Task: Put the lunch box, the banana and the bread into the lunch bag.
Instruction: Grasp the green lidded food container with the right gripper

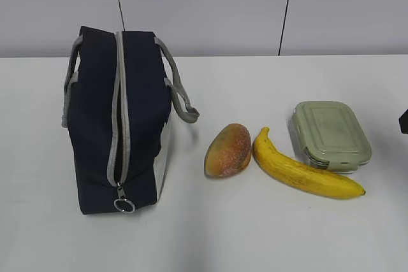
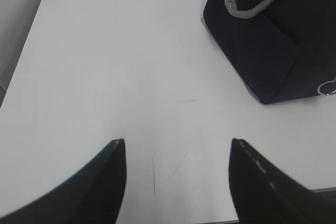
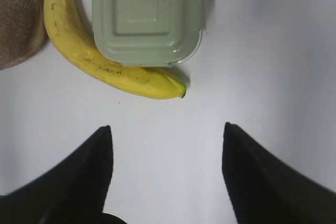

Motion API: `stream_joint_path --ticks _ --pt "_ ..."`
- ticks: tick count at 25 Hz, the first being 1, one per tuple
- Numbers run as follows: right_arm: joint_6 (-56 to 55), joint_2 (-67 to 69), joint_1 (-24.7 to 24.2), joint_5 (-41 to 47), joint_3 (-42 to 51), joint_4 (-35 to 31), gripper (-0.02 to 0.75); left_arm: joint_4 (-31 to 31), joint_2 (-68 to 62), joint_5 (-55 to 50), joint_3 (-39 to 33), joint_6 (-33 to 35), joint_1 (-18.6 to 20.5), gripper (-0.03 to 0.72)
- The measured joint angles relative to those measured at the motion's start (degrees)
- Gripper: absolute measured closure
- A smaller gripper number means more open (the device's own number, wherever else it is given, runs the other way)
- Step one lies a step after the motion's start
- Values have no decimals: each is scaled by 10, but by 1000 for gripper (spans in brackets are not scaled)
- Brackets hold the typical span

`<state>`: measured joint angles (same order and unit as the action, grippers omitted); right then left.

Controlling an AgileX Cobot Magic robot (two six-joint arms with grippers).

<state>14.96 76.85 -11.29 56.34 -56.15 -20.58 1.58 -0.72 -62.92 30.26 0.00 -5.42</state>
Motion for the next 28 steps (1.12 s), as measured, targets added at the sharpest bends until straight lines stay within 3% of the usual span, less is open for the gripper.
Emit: stream_joint_path --ticks 9,14,18,28 --pt "229 93 -154 58 -5 -194 241 0 0 0 0 0 0 226" --pt "340 151 -211 111 -7 -292 241 0 0 0 0 0 0 226" --pt "390 216 -226 115 -29 -326 241 0 0 0 0 0 0 226" --pt "409 312 -226 115 -100 -337 241 0 0 0 0 0 0 226"
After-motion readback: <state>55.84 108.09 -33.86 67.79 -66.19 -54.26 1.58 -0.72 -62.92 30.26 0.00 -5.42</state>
